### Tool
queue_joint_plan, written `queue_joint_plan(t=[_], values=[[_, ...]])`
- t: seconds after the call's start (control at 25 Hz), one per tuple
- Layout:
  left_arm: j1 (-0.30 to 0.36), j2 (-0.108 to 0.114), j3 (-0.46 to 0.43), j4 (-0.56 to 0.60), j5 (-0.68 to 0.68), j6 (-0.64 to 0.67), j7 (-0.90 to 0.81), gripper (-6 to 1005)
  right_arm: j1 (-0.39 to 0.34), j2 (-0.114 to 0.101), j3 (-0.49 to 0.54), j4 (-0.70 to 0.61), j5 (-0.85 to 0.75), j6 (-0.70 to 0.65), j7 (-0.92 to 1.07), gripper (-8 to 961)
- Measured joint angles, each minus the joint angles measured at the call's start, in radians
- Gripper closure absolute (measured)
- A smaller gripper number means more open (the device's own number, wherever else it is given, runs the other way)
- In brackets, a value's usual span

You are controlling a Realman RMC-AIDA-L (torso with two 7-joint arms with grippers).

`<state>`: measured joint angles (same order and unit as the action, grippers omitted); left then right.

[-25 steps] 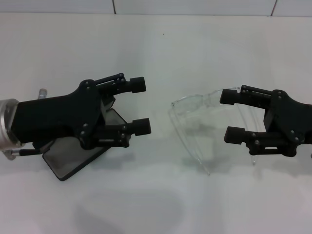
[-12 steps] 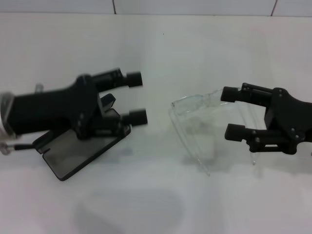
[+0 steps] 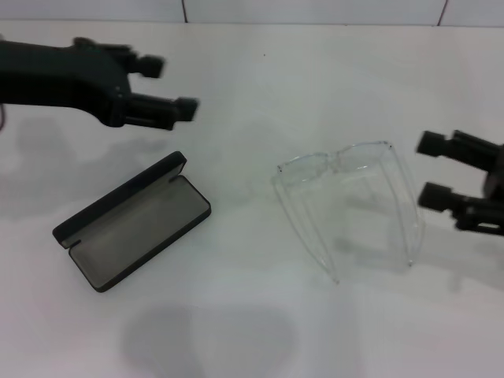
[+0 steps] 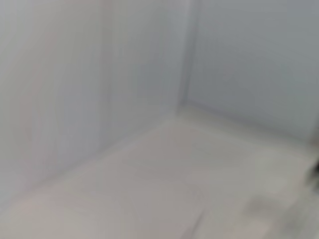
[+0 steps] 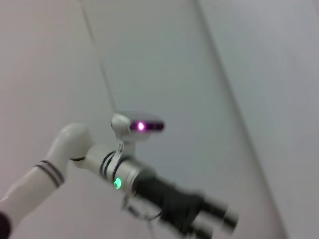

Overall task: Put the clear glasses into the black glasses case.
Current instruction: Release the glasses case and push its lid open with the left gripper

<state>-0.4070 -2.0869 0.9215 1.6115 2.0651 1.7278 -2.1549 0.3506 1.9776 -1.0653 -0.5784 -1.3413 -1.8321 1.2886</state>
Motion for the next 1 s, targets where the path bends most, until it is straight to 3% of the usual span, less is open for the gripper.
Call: queue_joint_plan(t=[0.16,0.28,0.52,1.0], values=[[-0.018,-0.003,0.152,0.100,0.303,-0.006,-0.160,150,-0.032,-0.001,0.050,-0.002,0.000,-0.008,0.000,111],[-0.019,-0.003,0.264,0.106,0.415,-0.030,-0.242,150,-0.037,-0.004,0.053,-0.003,0.001,-0.008,0.000,112],[-0.019,-0.003,0.397,0.100,0.516,-0.075,-0.313,151,-0.027,-0.006,0.050,-0.003,0.000,-0.003,-0.001,112],[-0.045,-0.002,0.476,-0.012,0.639,-0.103,-0.336,150,-0.024,-0.007,0.053,-0.002,-0.001,0.002,-0.012,112]])
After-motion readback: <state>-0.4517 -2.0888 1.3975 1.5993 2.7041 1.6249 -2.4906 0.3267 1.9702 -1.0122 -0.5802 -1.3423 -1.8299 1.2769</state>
